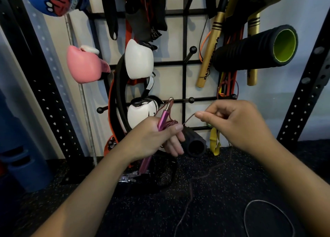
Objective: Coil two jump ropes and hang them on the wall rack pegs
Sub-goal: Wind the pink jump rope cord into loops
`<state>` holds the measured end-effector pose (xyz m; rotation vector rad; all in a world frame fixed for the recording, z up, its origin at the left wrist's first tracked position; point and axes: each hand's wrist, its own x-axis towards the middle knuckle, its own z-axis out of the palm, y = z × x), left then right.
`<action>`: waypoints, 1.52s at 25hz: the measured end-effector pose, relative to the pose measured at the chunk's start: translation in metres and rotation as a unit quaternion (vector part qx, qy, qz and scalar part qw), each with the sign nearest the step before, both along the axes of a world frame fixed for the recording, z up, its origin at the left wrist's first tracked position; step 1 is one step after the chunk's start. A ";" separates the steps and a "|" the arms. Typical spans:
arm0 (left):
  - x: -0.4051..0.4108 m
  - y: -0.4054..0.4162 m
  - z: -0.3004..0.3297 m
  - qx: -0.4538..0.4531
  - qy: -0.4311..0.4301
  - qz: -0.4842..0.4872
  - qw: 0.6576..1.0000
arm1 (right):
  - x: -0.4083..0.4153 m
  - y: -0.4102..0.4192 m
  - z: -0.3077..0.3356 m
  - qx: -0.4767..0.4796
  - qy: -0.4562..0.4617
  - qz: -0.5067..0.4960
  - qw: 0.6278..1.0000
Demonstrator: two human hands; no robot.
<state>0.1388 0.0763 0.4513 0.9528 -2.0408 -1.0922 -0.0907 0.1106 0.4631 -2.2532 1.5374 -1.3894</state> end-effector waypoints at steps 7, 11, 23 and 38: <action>-0.004 0.007 -0.008 0.048 0.012 -0.024 0.998 | -0.001 0.001 0.003 0.014 -0.027 0.027 0.999; -0.008 0.011 -0.004 0.055 0.006 -0.041 0.998 | -0.008 -0.002 -0.004 -0.029 -0.070 -0.050 0.996; 0.005 -0.006 0.027 0.020 0.440 0.054 0.896 | 0.032 0.017 -0.020 0.387 0.007 0.231 0.893; -0.016 0.008 0.011 0.004 0.046 -0.013 0.999 | 0.012 0.005 0.011 0.045 -0.078 0.047 0.995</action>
